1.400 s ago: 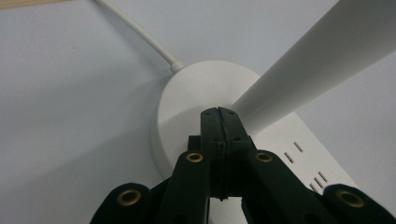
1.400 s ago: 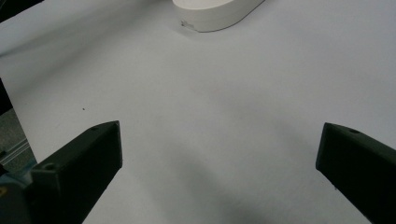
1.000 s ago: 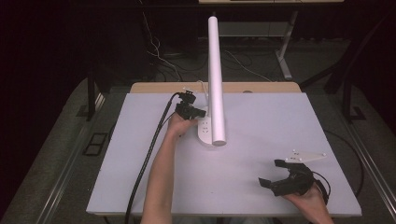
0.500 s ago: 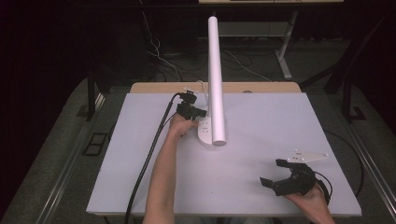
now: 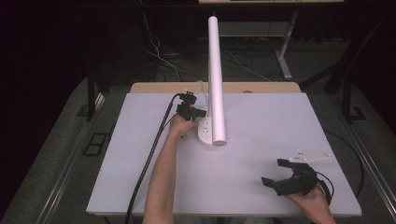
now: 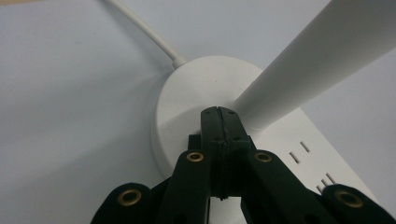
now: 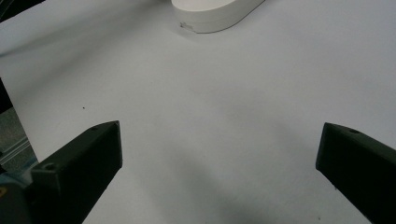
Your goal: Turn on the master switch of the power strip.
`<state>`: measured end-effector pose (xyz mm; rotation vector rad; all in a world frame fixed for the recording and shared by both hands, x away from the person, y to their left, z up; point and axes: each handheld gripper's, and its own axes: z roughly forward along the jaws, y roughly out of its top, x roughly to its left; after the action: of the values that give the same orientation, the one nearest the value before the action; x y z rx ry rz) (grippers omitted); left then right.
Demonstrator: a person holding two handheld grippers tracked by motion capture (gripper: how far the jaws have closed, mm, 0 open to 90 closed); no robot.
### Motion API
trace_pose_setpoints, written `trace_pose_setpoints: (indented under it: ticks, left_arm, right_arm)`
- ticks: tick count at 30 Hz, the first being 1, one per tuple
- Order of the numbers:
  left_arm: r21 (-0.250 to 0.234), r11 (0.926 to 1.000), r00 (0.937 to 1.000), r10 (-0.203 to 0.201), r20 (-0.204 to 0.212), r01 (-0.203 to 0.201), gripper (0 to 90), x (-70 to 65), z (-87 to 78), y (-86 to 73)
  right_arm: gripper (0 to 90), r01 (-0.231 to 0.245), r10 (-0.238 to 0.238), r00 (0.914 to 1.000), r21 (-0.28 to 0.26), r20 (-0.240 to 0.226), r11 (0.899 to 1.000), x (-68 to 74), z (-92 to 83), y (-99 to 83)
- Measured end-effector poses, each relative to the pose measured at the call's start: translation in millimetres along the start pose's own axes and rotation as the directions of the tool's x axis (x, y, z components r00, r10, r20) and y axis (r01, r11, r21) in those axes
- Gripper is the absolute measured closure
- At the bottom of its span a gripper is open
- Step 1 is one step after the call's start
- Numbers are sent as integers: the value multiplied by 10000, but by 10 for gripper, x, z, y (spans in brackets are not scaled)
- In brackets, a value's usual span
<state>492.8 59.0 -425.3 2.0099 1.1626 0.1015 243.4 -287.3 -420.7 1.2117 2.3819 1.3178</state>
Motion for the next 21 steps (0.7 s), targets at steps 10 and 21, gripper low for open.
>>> trace_pose_setpoints:
  ticks: [10,21]
  left_arm:
    - [302,9983,9987,496,-69,-493,900,5,-55,7]
    - [-154,9972,9971,732,-192,-735,900,6,-117,-12]
  right_arm:
    - [0,-3,3,10000,62,25,10000,2,10,3]
    - [0,0,0,10000,109,3,9999,1,24,3]
